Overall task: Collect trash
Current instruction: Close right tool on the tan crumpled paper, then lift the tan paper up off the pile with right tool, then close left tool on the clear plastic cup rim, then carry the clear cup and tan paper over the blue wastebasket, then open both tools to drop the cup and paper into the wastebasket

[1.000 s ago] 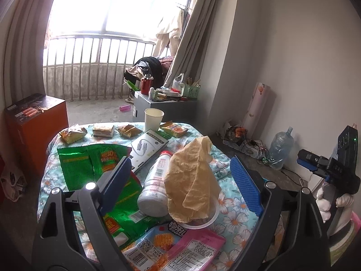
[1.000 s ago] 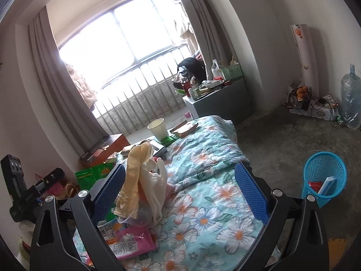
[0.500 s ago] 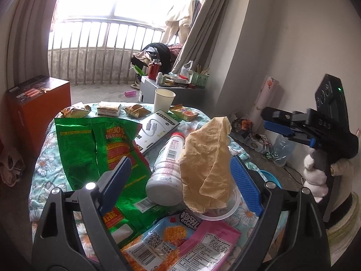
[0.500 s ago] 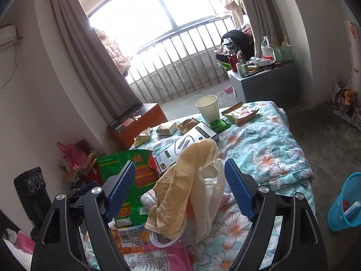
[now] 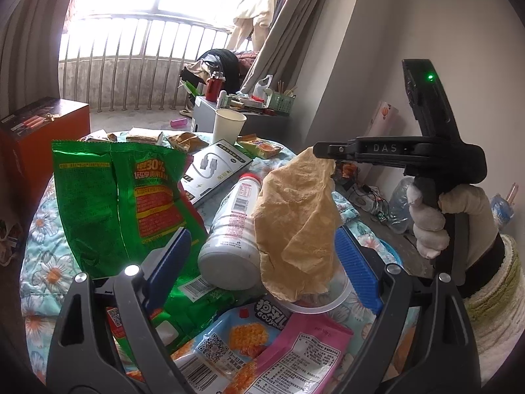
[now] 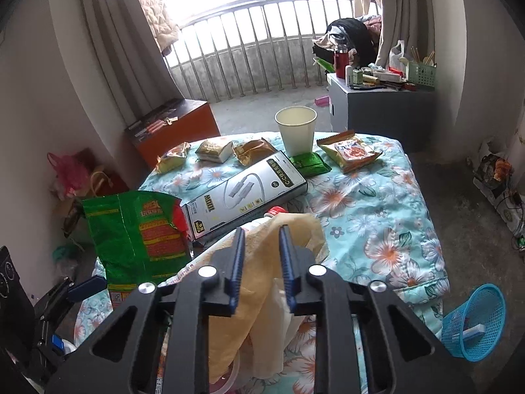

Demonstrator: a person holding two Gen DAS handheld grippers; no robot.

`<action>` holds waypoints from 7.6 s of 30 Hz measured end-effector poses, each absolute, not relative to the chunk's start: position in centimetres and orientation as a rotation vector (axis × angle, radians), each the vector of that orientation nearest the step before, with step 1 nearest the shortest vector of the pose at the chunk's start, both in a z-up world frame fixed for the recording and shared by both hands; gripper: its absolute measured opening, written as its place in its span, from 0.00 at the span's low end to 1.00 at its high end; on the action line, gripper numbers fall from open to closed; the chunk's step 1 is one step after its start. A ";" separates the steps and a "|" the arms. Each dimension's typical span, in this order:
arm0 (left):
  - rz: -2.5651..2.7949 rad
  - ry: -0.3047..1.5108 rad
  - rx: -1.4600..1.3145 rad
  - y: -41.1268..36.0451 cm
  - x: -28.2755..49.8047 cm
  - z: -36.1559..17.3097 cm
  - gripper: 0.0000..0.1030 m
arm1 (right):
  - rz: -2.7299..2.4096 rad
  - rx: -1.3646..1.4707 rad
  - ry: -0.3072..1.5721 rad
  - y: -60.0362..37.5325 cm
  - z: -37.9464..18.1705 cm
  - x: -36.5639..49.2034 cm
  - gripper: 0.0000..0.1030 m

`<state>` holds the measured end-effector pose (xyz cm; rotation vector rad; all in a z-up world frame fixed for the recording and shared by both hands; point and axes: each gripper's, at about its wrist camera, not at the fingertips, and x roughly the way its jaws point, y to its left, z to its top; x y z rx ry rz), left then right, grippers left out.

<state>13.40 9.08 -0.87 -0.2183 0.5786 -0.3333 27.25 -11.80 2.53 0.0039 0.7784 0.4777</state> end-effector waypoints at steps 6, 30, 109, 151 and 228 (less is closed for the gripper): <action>-0.339 0.589 -0.226 9.2 13.3 -1.0 0.82 | 0.513 0.053 0.682 -12.5 5.2 25.7 0.05; -0.388 0.628 -0.221 7.1 13.2 -1.4 0.82 | 0.513 0.161 0.899 -14.0 0.7 31.3 0.65; -0.469 0.665 0.393 -3.0 10.1 -1.2 0.04 | 0.378 0.623 0.603 -30.6 -1.8 13.1 0.05; -0.892 0.435 0.170 -16.1 11.0 7.3 0.04 | 0.178 0.775 0.357 -41.8 -1.1 6.9 0.04; -1.041 0.624 0.078 -36.7 21.2 7.8 0.76 | -0.212 0.727 0.506 -52.4 -7.5 11.8 0.67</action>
